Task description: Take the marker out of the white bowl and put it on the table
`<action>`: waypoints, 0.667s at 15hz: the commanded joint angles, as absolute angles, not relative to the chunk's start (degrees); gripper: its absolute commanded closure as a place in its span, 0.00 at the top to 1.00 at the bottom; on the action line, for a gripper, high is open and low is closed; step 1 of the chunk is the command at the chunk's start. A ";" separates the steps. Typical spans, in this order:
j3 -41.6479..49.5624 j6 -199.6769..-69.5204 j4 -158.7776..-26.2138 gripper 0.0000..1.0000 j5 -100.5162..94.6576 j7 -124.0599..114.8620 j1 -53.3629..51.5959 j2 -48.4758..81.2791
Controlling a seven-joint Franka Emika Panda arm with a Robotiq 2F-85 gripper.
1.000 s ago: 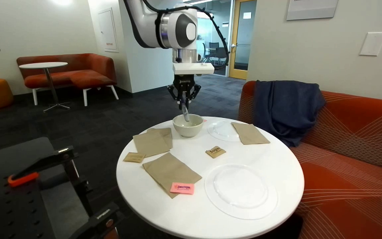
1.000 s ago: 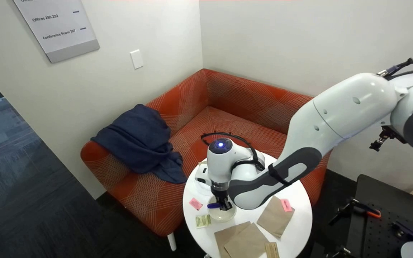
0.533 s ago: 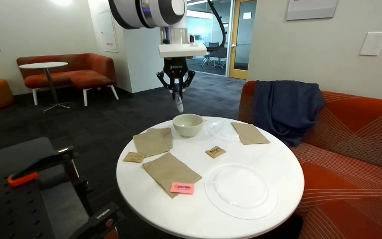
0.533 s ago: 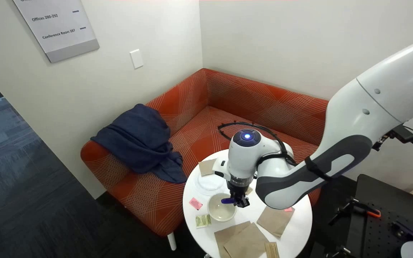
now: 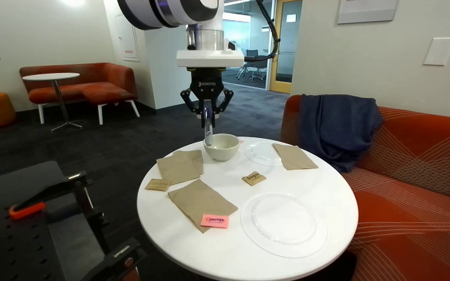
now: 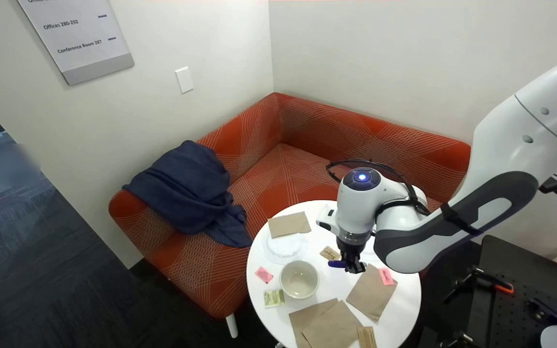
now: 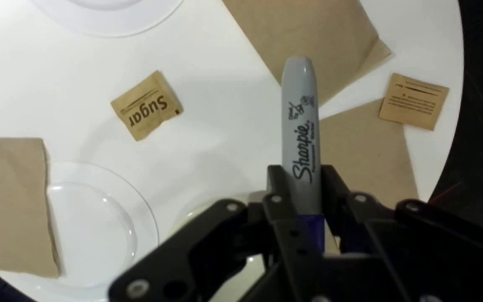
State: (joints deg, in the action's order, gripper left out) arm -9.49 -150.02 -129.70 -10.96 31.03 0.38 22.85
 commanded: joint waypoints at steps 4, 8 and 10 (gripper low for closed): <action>-6.90 -148.93 -127.13 0.06 -10.66 26.02 0.23 26.96; -6.79 -148.11 -124.49 0.06 -10.17 25.04 0.43 30.97; -6.76 -147.45 -122.73 0.06 -10.20 24.81 0.35 33.13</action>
State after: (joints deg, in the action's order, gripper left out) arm -6.75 -149.80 -126.33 -10.89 26.24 0.44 30.10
